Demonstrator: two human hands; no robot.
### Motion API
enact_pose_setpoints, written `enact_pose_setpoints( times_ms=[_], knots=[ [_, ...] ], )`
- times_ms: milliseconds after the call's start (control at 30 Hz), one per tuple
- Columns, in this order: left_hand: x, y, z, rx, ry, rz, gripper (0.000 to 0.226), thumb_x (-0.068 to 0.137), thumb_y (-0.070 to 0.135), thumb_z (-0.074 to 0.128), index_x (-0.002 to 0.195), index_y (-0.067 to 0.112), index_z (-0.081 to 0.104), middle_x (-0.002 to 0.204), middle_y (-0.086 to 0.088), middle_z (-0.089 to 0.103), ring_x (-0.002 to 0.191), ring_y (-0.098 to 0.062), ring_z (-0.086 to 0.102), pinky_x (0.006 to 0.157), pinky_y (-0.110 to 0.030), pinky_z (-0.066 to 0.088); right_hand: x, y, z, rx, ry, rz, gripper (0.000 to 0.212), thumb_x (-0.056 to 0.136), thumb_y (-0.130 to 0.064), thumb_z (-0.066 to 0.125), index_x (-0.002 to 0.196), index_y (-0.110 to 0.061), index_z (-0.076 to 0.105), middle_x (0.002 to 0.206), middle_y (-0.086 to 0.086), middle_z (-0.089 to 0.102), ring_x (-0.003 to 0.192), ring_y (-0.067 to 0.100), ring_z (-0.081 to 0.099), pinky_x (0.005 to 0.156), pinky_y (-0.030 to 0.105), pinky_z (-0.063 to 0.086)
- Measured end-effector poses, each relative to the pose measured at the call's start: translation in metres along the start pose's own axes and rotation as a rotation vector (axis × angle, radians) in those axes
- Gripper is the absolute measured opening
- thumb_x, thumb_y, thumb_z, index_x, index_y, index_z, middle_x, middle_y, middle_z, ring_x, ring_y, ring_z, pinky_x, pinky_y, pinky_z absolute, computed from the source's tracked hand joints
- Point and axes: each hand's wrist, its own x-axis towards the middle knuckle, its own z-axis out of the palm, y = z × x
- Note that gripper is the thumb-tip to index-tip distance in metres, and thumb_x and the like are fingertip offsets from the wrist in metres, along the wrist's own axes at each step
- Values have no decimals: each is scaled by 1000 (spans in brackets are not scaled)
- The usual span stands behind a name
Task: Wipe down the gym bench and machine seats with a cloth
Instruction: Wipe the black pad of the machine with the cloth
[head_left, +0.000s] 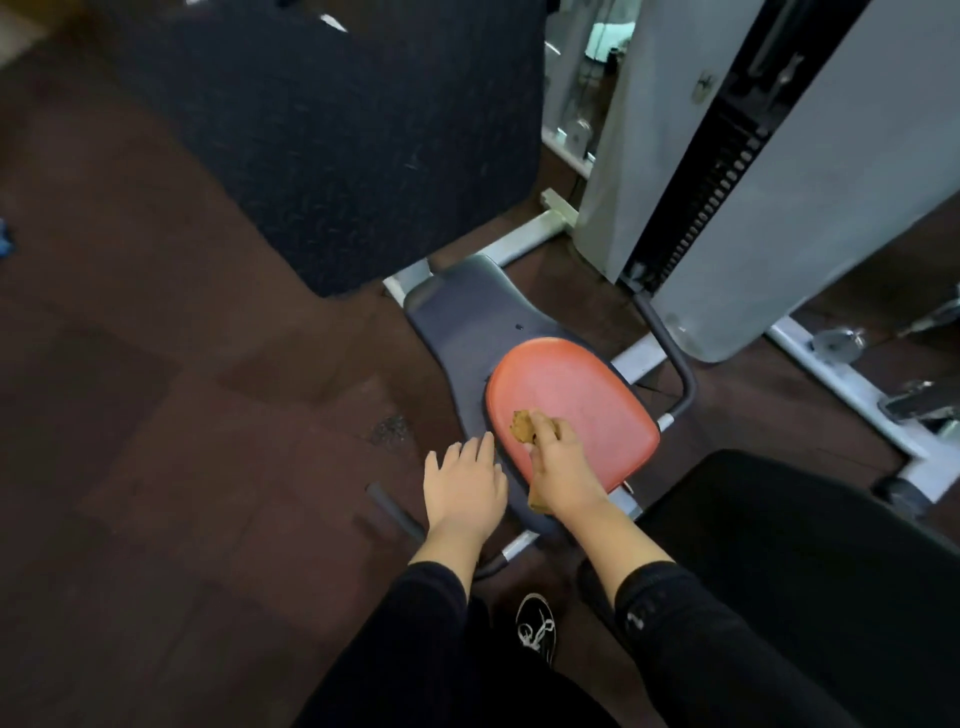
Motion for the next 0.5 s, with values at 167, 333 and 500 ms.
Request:
enact_pose_setpoints(
  times_ms=[167,333,500],
  knots=[
    [-49,-21,-13,-21,20,-147,50,102,37,27,150,23,29,141,3,49,129,-21,44,105,-43,27,-31,-33,16,-56,-45,-134,51,92,-10,49,140,-12,31,132,15,37,117,33,42,102,37,35],
    [-84,-62,-27,-108,58,-302,48,102,37,26,147,23,35,138,1,52,127,-22,46,103,-42,29,-48,-77,43,-192,-90,-260,46,100,-21,38,144,-14,28,135,12,38,116,33,43,101,38,33],
    [-104,-121,-33,-181,74,-406,49,102,38,24,149,25,32,142,2,49,130,-21,44,104,-41,28,-51,-140,77,-242,-149,-346,46,101,-25,34,145,-14,25,138,11,35,118,31,43,102,35,31]
  ],
)
